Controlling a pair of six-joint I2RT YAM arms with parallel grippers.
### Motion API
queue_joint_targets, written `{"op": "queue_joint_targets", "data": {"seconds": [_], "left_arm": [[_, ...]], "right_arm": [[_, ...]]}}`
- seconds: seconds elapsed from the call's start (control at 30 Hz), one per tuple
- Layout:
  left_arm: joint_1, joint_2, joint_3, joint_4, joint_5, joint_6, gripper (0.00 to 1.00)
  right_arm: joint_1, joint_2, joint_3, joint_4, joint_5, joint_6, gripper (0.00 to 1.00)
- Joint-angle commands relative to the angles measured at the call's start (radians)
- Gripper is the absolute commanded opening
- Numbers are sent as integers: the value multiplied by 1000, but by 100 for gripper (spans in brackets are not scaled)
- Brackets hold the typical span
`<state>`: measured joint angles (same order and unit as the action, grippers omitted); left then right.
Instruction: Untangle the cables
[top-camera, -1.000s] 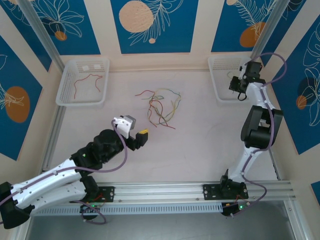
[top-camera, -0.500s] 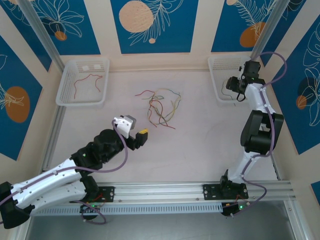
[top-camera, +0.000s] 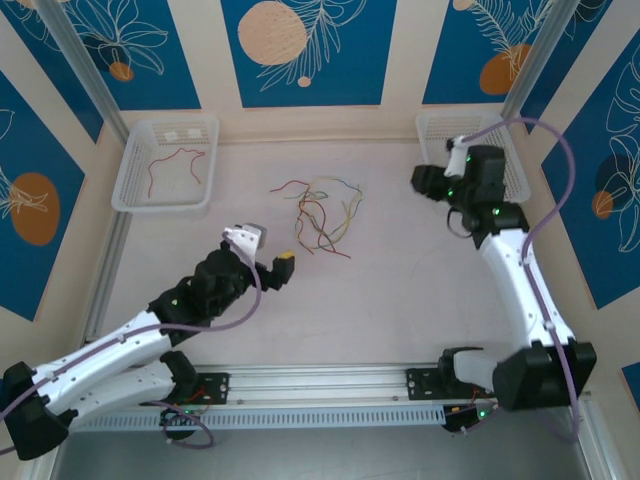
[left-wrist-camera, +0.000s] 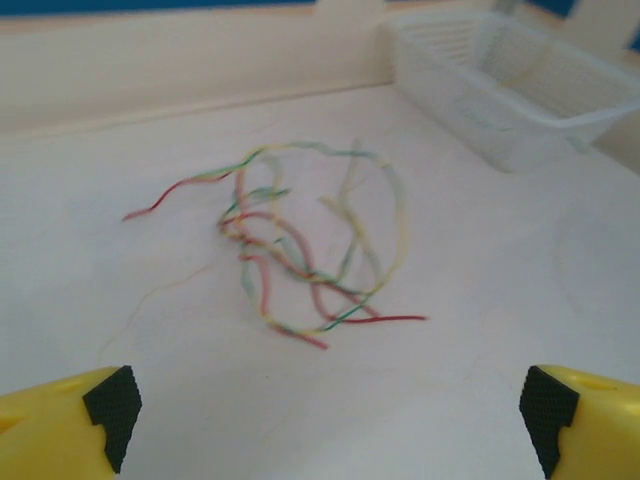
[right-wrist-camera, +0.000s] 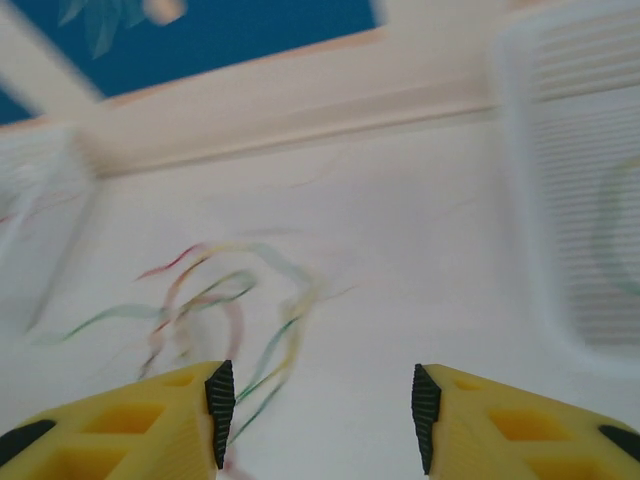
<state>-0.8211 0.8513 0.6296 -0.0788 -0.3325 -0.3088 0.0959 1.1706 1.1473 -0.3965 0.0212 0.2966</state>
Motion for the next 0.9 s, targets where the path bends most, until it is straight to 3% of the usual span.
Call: {"op": "queue_joint_targets", "data": {"seconds": [0.0,0.1,0.2,0.3,0.47,0.7,0.87], "left_arm": [[149,27,16,-60,164,-119,98],[244,86,30,-90,266,-125,94],[263,154,62,-129,277,-105,87],[266,181,46,-87,303,-121,79],[264,187,31,-53,310,-160,80],[265,116,30,-109,294,-142,83],[265,43,-3,-132,269,-150,84]], "right_arm": [[115,-60,-156,155,-109,96,53],[213,-36,-236,221,-101,139,53],[235,46,-243,203,-137,188,51],[238,135,-245,198,-91,258,51],[232,345,-180,221,-114,351,52],[238,569,-67,349,-158,355,54],[242,677,12,369,-162,360,47]]}}
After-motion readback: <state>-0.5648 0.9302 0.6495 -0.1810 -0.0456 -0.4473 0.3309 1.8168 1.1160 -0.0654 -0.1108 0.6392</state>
